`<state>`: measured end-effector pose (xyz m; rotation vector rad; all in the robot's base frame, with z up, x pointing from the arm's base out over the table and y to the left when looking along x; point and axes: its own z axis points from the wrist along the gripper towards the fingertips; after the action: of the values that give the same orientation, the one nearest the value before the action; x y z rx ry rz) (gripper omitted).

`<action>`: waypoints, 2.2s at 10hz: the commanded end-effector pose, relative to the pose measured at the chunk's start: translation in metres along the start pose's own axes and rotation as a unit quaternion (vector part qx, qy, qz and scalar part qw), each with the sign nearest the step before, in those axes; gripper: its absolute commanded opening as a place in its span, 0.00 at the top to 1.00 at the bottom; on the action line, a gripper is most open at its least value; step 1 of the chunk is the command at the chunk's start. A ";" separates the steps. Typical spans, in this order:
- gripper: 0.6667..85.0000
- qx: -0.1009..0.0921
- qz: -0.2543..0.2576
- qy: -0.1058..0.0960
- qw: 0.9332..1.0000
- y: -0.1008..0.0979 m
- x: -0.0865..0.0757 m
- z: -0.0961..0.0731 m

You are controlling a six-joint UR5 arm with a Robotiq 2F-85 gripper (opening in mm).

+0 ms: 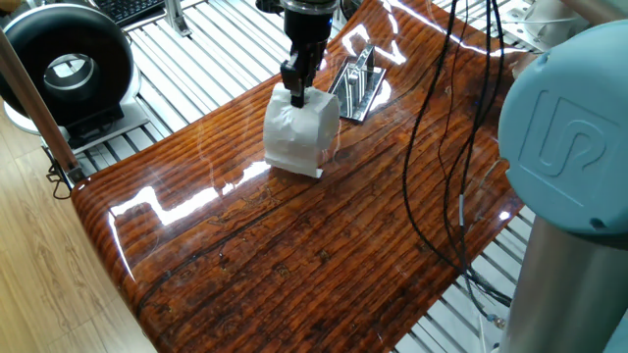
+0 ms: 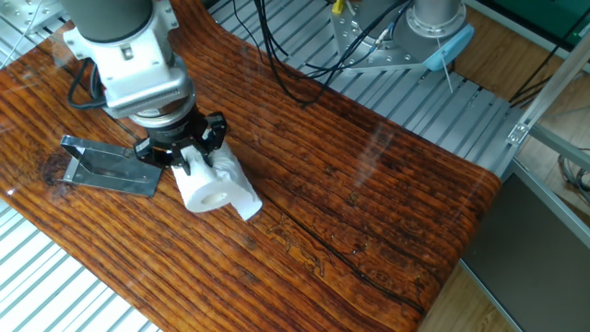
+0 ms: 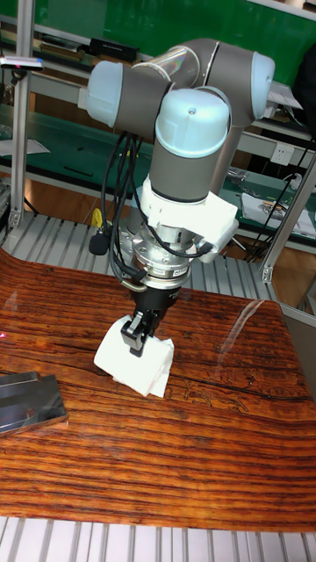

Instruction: Put the toilet paper on its holder

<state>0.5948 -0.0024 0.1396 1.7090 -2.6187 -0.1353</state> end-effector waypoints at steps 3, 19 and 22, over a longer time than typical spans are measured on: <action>1.00 0.012 -0.080 -0.012 0.997 -0.005 -0.005 -0.002; 1.00 0.071 -0.199 -0.043 0.976 -0.022 -0.004 -0.001; 1.00 0.076 -0.193 -0.043 0.977 -0.023 0.002 0.004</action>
<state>0.6151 -0.0106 0.1350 2.2957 -2.3504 -0.0160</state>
